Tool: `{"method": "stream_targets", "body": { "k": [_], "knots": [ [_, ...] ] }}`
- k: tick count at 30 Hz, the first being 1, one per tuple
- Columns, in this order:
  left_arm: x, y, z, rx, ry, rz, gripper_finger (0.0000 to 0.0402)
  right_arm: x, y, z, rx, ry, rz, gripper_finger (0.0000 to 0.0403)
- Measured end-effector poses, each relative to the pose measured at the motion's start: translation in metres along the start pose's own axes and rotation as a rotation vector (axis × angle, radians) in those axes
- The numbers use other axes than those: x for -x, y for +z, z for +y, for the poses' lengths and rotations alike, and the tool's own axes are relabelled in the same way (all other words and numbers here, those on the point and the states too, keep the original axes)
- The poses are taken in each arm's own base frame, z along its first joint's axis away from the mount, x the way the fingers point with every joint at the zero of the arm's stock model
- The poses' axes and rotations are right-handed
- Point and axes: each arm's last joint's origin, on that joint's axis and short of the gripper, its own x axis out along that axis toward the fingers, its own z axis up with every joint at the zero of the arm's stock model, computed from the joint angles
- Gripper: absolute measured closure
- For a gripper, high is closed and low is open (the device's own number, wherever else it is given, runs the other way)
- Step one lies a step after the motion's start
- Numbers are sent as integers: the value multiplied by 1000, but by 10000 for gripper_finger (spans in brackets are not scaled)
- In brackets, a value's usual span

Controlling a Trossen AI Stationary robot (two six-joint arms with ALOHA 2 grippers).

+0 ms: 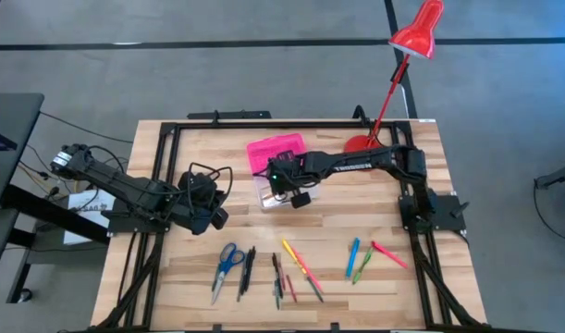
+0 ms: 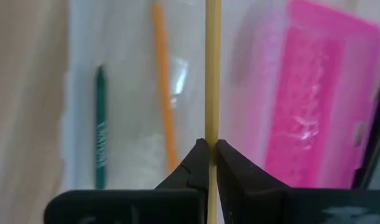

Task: Pick & place school supplies into a supply box
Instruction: Put the yellow pencil into the pink supply box, then put the blue scissors into the pink supply box

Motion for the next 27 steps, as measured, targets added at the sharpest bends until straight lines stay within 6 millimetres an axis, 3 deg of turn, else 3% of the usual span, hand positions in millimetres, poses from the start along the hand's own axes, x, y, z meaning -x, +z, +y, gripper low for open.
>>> {"method": "stream_targets", "body": {
  "k": [8, 23, 27],
  "knots": [
    [0, 0, 0, -5, 2, -2, 356, -5, 0, 0, 4, -2, 5, 390],
    [0, 0, 0, -6, 8, -13, 356, -7, -5, -8, -61, -12, 14, 333],
    [0, 0, 0, -7, 5, -8, 356, 6, 0, -11, -172, -16, 39, 331]
  ]
}}
